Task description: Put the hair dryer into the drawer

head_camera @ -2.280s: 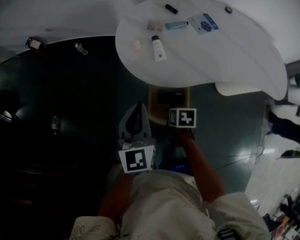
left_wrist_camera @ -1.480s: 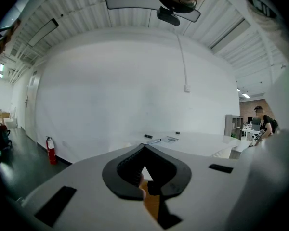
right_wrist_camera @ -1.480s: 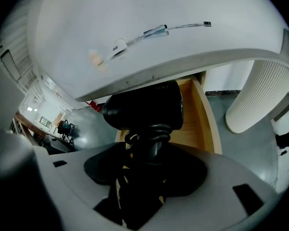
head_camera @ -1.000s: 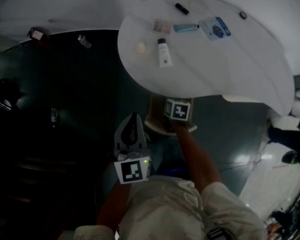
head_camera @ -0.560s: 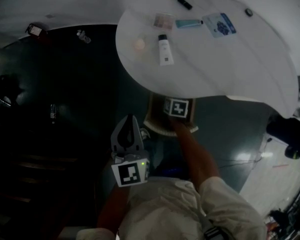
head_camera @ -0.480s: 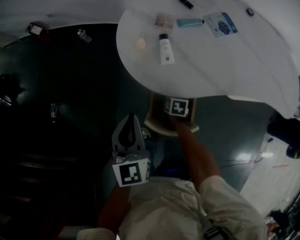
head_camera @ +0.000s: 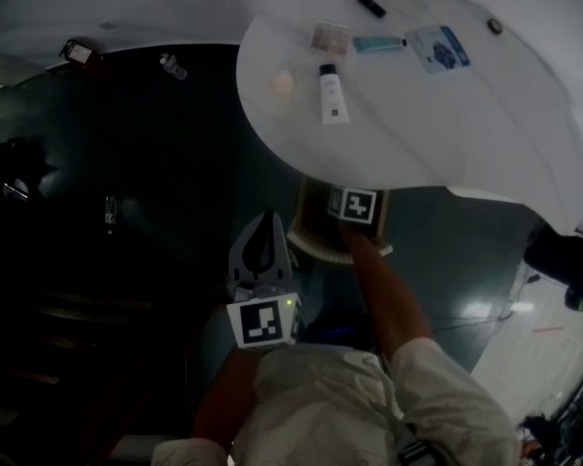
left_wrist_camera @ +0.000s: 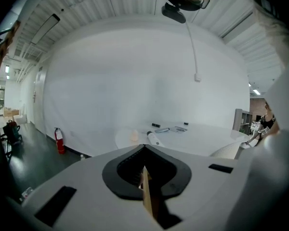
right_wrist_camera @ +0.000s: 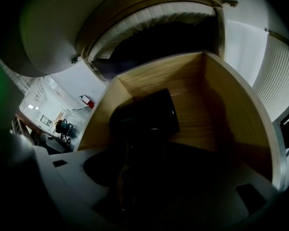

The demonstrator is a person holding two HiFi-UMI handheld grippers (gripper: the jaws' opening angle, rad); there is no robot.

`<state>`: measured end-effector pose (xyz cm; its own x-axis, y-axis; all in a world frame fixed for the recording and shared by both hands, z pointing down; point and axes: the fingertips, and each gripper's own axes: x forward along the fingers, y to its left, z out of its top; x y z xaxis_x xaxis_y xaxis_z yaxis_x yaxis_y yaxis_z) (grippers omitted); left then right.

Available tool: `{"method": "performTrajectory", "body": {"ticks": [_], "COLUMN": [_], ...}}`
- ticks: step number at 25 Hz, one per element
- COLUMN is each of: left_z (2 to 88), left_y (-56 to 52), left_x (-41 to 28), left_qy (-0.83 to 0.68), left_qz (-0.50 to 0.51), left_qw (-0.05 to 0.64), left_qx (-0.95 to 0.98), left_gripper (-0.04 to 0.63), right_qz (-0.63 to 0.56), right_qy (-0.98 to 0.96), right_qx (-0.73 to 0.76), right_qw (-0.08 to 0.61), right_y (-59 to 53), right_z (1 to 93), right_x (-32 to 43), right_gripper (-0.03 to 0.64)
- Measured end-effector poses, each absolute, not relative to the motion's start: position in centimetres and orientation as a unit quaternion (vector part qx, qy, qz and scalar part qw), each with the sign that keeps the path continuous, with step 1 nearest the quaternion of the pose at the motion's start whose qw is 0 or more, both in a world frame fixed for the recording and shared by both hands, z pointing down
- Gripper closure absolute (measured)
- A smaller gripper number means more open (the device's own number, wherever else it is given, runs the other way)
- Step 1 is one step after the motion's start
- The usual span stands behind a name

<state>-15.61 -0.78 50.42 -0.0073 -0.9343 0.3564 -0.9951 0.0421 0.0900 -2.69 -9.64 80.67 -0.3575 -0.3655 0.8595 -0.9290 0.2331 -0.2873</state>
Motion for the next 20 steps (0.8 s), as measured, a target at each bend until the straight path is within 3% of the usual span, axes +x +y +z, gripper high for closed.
{"method": "performTrajectory", "body": {"ticks": [20], "left_z": [47.2], "left_y": [-0.6], "left_x": [-15.0], "left_qy": [-0.683], "left_qz": [0.078], "left_qw": [0.154], "left_qx": [0.710], "left_gripper": [0.595], "right_qz": [0.432], "right_qy": [-0.711], "right_qx": [0.426], "right_qw": [0.356], "right_y": [-4.9], "right_z": [74.6], "right_x": [-3.0], "right_gripper": [0.365]}}
